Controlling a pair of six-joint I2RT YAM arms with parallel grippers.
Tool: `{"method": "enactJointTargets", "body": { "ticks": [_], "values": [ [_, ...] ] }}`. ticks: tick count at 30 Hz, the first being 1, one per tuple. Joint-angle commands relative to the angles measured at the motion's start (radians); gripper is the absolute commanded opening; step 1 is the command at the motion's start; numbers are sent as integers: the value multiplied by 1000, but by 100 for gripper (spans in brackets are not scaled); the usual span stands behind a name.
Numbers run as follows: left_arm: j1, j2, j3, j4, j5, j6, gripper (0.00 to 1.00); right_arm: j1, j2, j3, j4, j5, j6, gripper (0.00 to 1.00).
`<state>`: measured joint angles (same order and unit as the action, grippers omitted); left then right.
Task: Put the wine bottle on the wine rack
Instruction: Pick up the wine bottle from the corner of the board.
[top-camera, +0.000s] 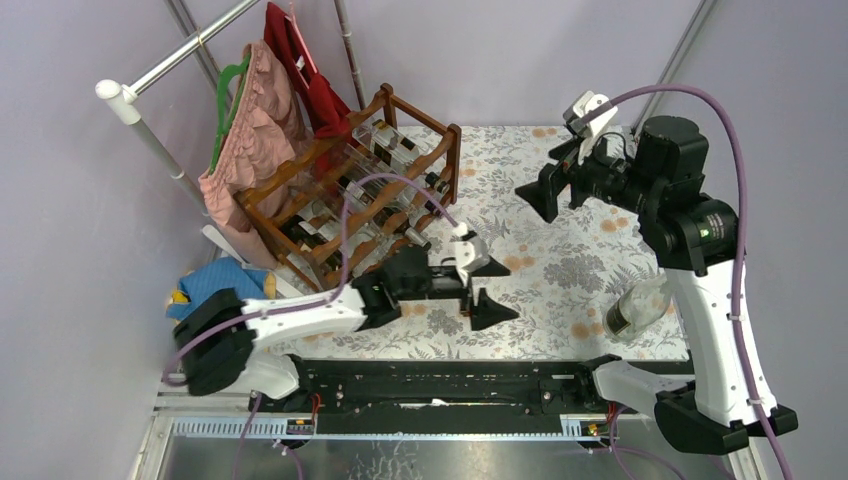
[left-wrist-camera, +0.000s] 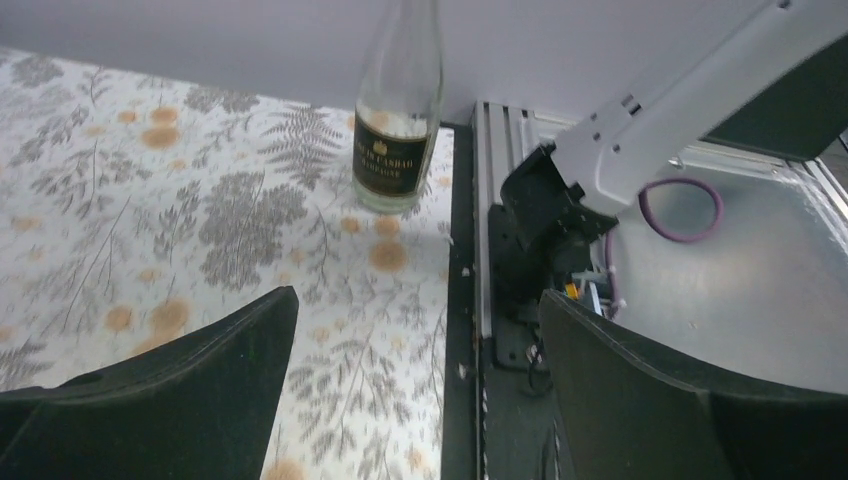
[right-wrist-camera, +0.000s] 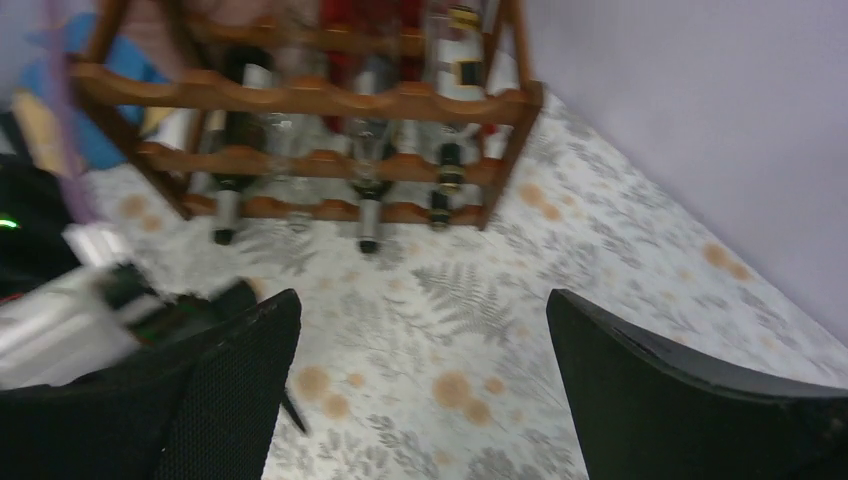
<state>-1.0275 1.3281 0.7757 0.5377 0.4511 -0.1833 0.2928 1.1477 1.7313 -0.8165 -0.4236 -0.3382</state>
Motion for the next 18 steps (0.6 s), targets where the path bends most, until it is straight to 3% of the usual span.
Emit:
{"method": "enactJointTargets", "body": {
  "ticks": [1, 8, 12, 18],
  "values": [
    [-40, 181, 91, 370, -108, 19, 97, -2, -80, -98, 215, -342, 122, 100],
    [-85, 563, 352, 614, -129, 3, 97, -2, -187, -208, 357, -545, 264, 100],
    [-124, 737, 533, 621, -184, 19, 97, -1, -247, -324, 410, -551, 267, 100],
    [-138, 915, 749, 584, -300, 30, 99, -1, -227, -345, 358, -588, 241, 100]
  ]
}}
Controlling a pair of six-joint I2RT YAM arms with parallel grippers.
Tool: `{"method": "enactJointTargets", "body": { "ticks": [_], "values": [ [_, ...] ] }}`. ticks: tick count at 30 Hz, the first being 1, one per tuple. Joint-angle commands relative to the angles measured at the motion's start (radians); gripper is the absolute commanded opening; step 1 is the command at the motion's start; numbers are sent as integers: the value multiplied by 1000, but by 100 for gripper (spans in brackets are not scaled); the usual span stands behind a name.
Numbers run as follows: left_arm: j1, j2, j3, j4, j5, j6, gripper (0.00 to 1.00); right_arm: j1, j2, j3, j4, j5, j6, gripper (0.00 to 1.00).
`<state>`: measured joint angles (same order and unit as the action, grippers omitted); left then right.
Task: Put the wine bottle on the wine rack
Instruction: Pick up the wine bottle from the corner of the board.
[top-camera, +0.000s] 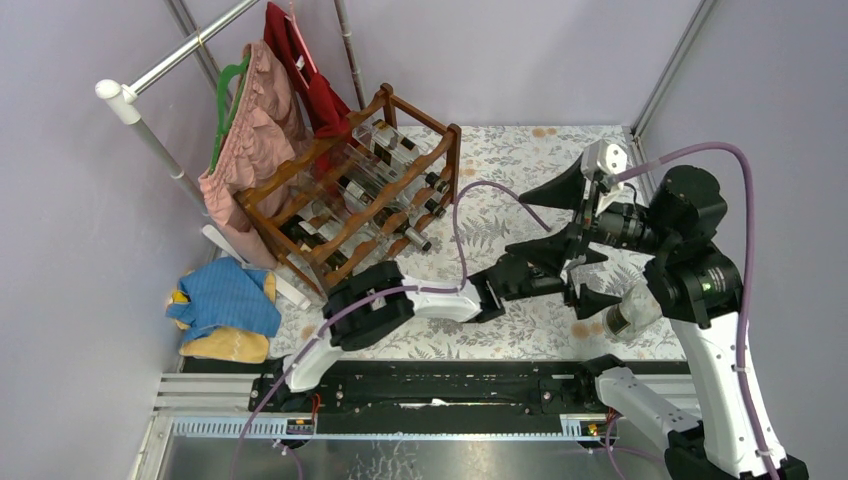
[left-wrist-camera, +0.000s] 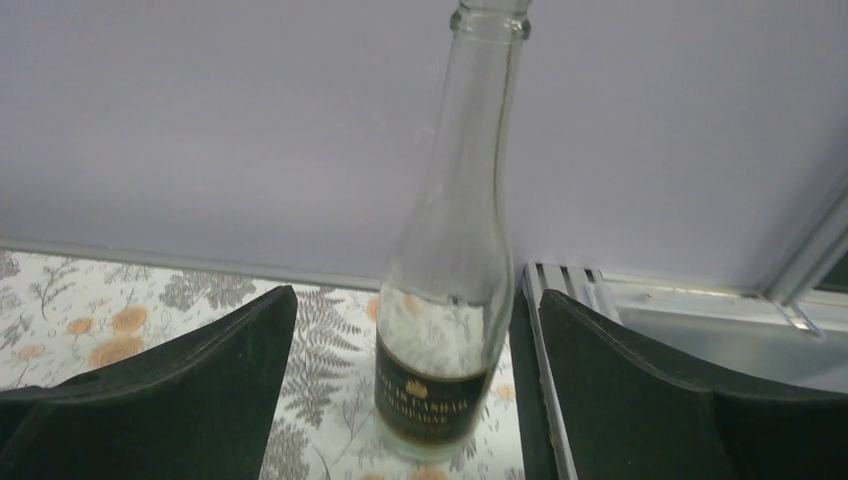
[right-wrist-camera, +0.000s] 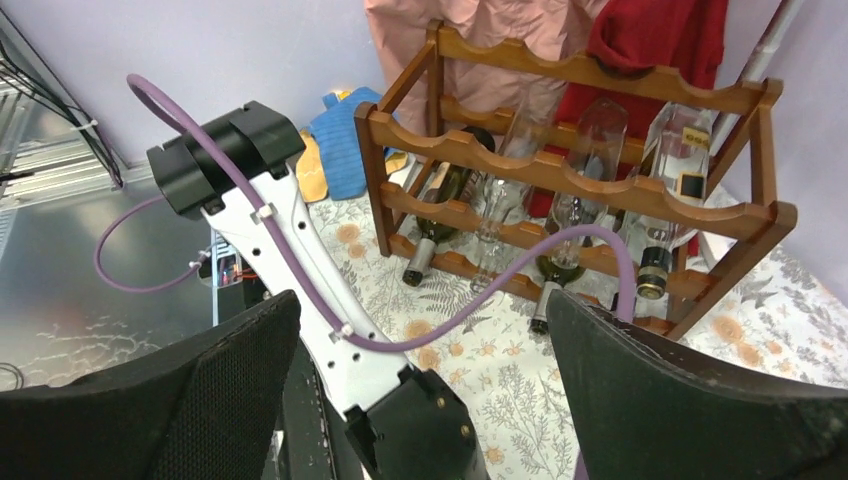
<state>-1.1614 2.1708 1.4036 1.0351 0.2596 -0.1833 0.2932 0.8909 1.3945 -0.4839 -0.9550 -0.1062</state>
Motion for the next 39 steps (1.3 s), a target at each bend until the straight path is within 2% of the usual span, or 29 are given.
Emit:
{"method": "enactJointTargets", "body": {
  "ticks": [1, 6, 16, 21, 34, 39],
  "values": [
    [-4, 94, 151, 82, -110, 30, 99, -2, 39, -4, 7, -42, -2, 100],
    [-11, 185, 295, 21, -69, 16, 99, -1, 150, 82, -139, 45, -88, 100],
    [-17, 267, 459, -92, -54, 3, 99, 121, 232, 49, -118, 144, -91, 100],
    [-20, 312, 535, -112, -31, -37, 99, 135, 241, 26, -108, 153, -96, 100],
    [-11, 372, 649, -156, 208, -109, 96, 136, 234, 27, -112, 132, -92, 100],
    [-12, 437, 773, -217, 233, -121, 94, 136, 223, 46, -124, 112, -71, 100]
  ]
}}
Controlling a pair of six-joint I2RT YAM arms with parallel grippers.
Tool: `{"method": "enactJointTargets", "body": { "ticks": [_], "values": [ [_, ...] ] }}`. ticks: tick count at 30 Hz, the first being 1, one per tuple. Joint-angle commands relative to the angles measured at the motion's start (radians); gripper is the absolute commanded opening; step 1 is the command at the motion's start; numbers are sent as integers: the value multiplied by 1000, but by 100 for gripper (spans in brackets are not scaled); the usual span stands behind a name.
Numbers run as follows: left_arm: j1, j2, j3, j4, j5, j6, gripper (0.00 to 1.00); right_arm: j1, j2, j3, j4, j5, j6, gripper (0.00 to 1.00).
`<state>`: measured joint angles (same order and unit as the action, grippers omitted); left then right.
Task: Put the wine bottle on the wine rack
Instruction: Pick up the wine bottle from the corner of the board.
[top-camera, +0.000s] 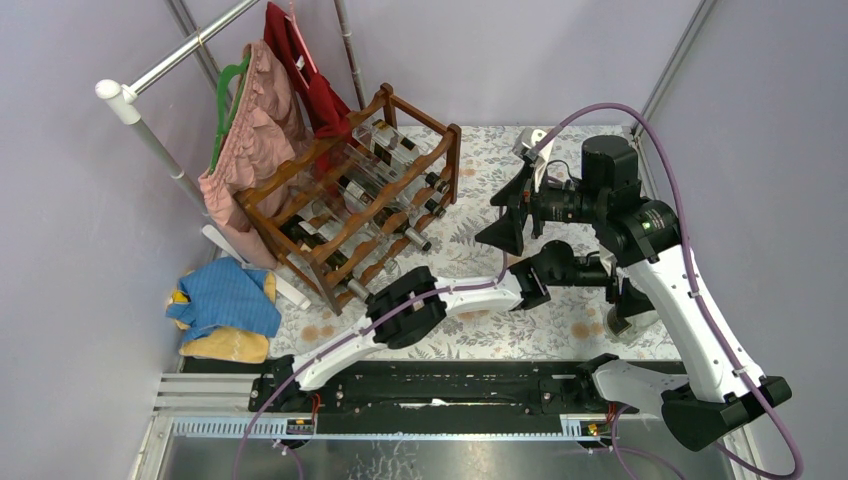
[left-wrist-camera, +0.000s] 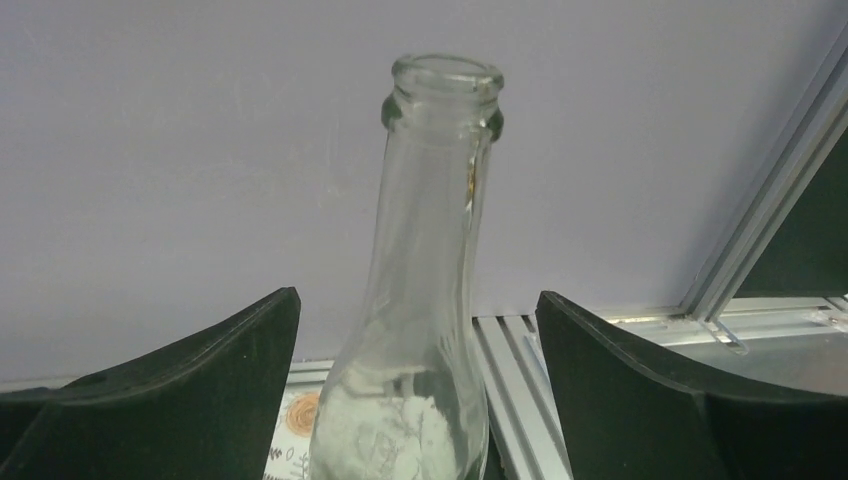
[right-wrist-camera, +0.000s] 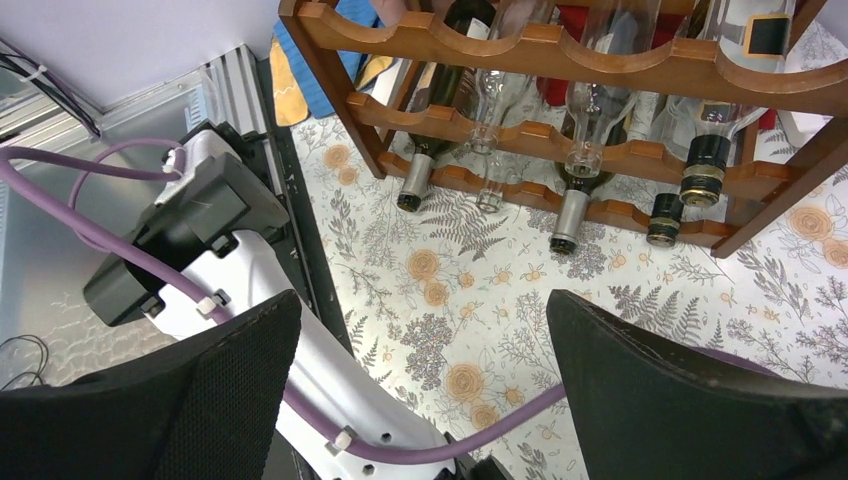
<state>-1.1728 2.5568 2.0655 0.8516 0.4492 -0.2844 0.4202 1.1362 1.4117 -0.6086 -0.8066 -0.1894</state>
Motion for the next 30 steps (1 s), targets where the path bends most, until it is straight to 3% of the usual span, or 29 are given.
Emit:
{"method": "enactJointTargets", "body": {
  "ticks": [1, 11, 19, 26, 30],
  "values": [
    [0, 65, 135, -36, 32, -24, 93, 9, -26, 33, -5, -42, 15, 100],
    [-10, 120, 225, -36, -25, -32, 84, 9, -43, 32, 4, -49, 29, 100],
    [-21, 140, 271, -31, -1, -38, 68, 9, -41, 30, 6, -41, 31, 100],
    [-24, 145, 294, -16, 1, -51, 24, 7, -47, 28, 2, -37, 29, 100],
    [-21, 68, 204, 22, -5, -39, 3, 5, -56, 59, -39, -36, 7, 100]
  ]
}}
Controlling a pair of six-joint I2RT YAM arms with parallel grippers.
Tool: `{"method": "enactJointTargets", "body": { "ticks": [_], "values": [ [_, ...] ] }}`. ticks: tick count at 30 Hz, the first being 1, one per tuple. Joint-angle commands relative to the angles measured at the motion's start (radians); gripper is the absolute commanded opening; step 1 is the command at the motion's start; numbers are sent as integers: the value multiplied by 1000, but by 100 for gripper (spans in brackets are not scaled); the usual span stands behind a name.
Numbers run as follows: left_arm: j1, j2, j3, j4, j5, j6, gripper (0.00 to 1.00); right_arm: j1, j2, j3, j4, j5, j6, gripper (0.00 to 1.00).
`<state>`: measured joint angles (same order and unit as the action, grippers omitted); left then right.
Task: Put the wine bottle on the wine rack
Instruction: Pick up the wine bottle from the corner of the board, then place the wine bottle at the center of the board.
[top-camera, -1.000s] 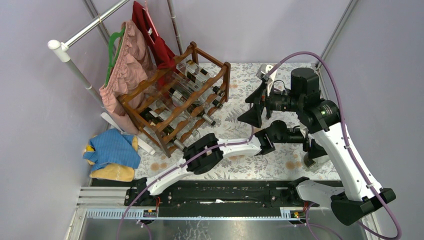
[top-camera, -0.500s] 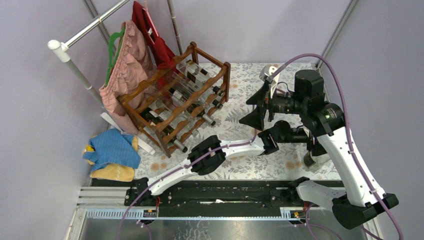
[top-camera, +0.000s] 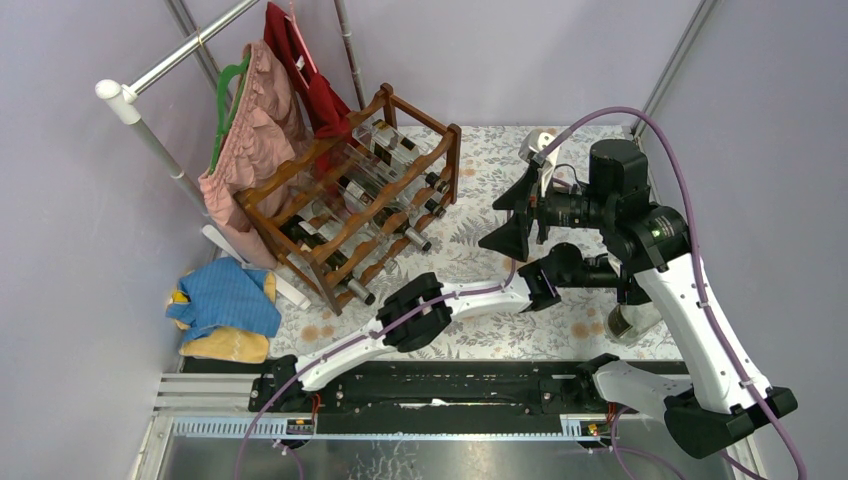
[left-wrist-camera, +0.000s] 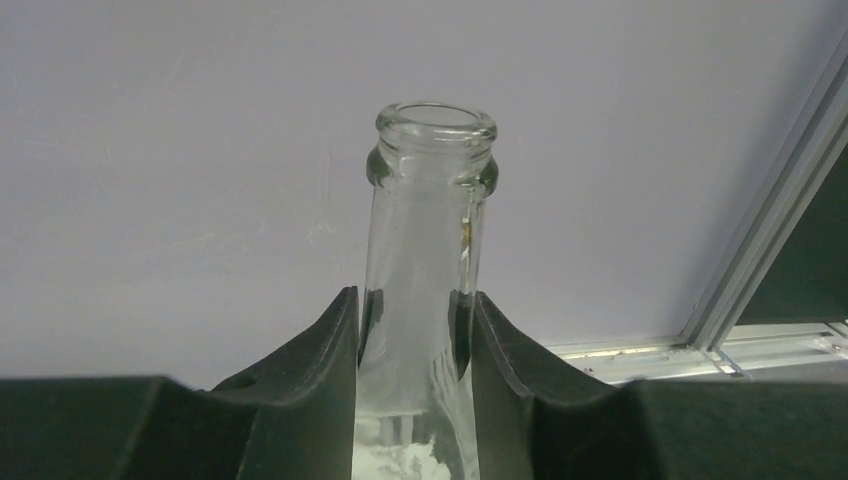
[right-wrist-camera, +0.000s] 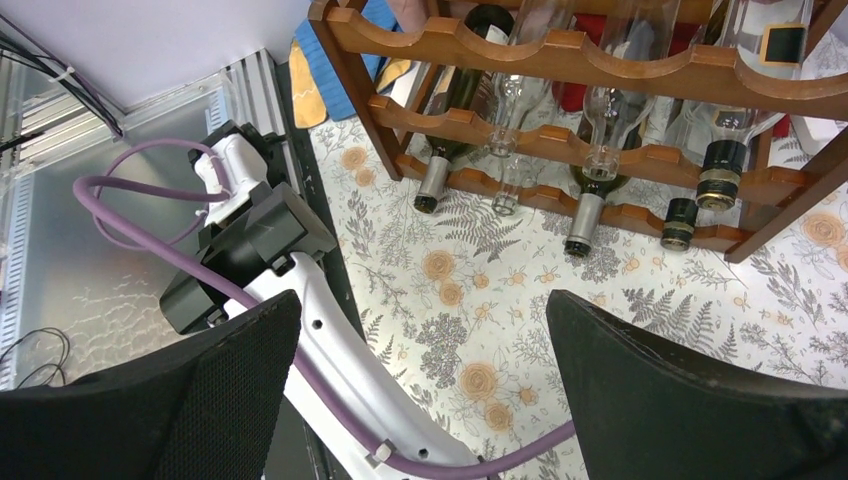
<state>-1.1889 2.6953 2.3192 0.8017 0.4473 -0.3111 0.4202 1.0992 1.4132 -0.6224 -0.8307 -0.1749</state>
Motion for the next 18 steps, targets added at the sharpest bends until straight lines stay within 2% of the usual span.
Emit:
{"method": "enactJointTargets", "body": {
  "ticks": [1, 6, 11, 18],
  "values": [
    [-2, -97, -104, 90, -10, -7, 0, 5, -24, 74, -42, -13, -18, 100],
    [21, -262, -339, 205, -37, -17, 0, -6, -48, 209, -150, -19, -65, 100],
    [63, -433, -518, 204, -32, -10, 0, -69, -78, 340, -202, -35, -78, 100],
    [113, -728, -875, 216, -38, 55, 0, -84, -103, 350, -218, 41, -105, 100]
  ]
}}
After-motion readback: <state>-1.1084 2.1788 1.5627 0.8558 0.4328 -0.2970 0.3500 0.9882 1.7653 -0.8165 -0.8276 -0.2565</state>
